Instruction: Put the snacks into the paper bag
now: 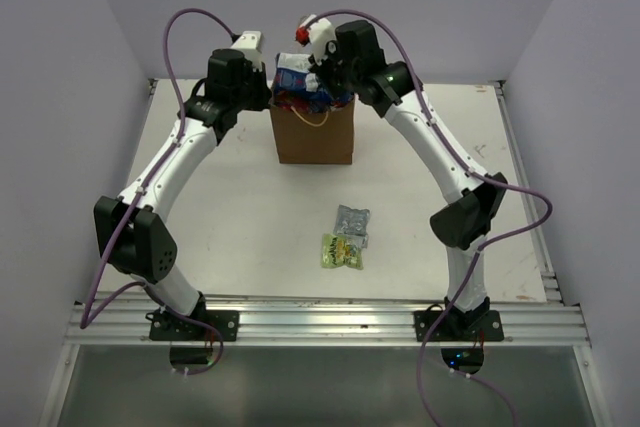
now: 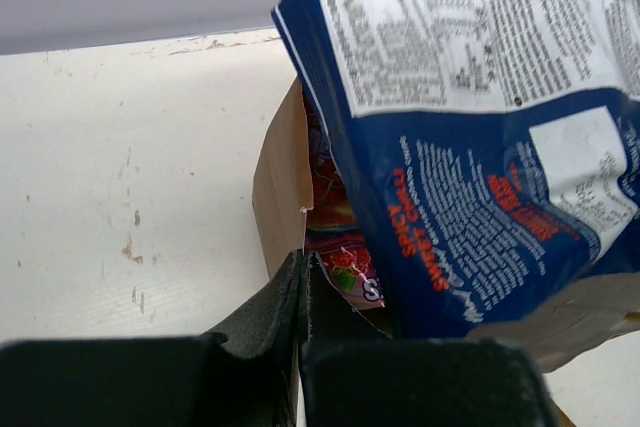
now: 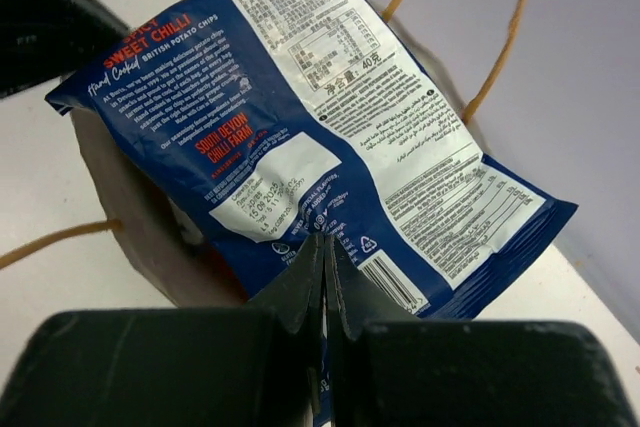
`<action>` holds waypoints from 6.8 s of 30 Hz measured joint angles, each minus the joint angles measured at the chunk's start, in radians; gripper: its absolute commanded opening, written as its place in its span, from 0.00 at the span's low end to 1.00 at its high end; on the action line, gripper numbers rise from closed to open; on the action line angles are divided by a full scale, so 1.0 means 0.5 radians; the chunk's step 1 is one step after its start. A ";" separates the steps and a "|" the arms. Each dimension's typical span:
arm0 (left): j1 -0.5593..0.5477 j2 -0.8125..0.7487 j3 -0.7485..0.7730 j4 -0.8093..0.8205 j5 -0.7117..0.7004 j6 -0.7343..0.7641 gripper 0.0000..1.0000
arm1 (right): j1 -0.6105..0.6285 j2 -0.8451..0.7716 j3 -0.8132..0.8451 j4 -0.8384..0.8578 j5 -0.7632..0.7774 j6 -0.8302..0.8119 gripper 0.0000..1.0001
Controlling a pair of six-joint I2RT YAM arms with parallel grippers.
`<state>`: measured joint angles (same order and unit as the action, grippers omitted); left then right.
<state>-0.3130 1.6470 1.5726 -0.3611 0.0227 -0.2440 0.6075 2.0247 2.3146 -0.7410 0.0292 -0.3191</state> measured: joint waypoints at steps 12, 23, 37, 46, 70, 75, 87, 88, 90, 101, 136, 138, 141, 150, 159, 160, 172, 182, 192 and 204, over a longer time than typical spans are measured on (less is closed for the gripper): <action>0.011 -0.014 -0.001 -0.024 0.008 0.002 0.00 | -0.041 0.313 -0.005 -0.147 -0.133 -0.007 0.00; 0.018 -0.021 -0.008 -0.028 0.014 0.002 0.00 | -0.054 0.403 0.062 -0.136 -0.145 -0.002 0.25; 0.027 -0.021 -0.008 -0.027 0.016 0.002 0.00 | 0.149 -0.517 -0.404 0.189 0.452 0.055 0.97; 0.034 -0.021 -0.008 -0.026 0.047 0.000 0.00 | 0.496 -1.633 -2.238 0.571 0.694 0.900 0.86; 0.037 -0.022 -0.025 -0.001 0.052 -0.006 0.00 | 0.877 -1.053 -3.187 1.028 0.483 1.812 0.64; 0.037 -0.022 -0.027 0.001 0.052 -0.006 0.00 | 0.924 -0.999 -3.162 1.103 0.504 1.836 0.32; 0.037 -0.031 -0.031 -0.002 0.053 -0.005 0.00 | 1.090 -1.246 -2.296 0.313 0.946 1.574 0.00; 0.037 -0.033 -0.031 -0.003 0.053 -0.005 0.00 | 1.089 -1.299 -2.145 0.285 1.022 1.500 0.00; 0.037 -0.034 -0.033 -0.003 0.053 -0.005 0.00 | 1.073 -1.353 -1.845 0.269 1.160 1.353 0.00; 0.037 -0.034 -0.034 -0.003 0.052 0.002 0.00 | 0.415 -0.597 -0.459 0.604 1.170 0.668 0.00; 0.037 -0.082 -0.080 -0.008 0.053 0.002 0.00 | 0.469 -1.264 -1.751 0.676 1.020 1.028 0.82; 0.037 -0.085 -0.086 -0.007 0.054 0.002 0.00 | 0.470 -1.267 -1.962 0.723 1.017 1.119 0.82; 0.037 -0.092 -0.097 0.001 0.054 0.002 0.00 | 0.474 -1.098 -2.378 0.735 0.980 1.277 0.82; 0.037 -0.097 -0.100 0.000 0.053 0.002 0.00 | 0.485 -0.841 -2.709 0.774 0.881 1.570 0.80; 0.037 -0.097 -0.101 0.000 0.053 0.002 0.00 | 0.488 -0.688 -2.752 0.915 0.777 1.673 0.76; 0.037 -0.097 -0.101 0.000 0.053 0.002 0.00 | 0.491 -0.670 -2.758 0.928 0.777 1.682 0.75; 0.037 -0.101 -0.106 0.002 0.053 0.002 0.00 | 0.571 -0.751 -2.691 0.777 0.851 1.730 0.00; 0.037 -0.105 -0.112 0.002 0.053 0.002 0.00 | 0.619 -0.988 -1.350 0.417 1.189 1.216 0.00; 0.037 -0.108 -0.114 0.001 0.052 0.002 0.00 | 0.377 -0.278 0.057 0.622 1.199 0.734 0.00; 0.037 -0.111 -0.130 0.016 0.060 0.002 0.00 | 0.365 0.100 -0.401 0.508 1.125 0.628 0.95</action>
<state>-0.2943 1.5917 1.5078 -0.3531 0.0525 -0.2432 0.7902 2.0747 2.1143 -0.4870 0.5915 -0.0051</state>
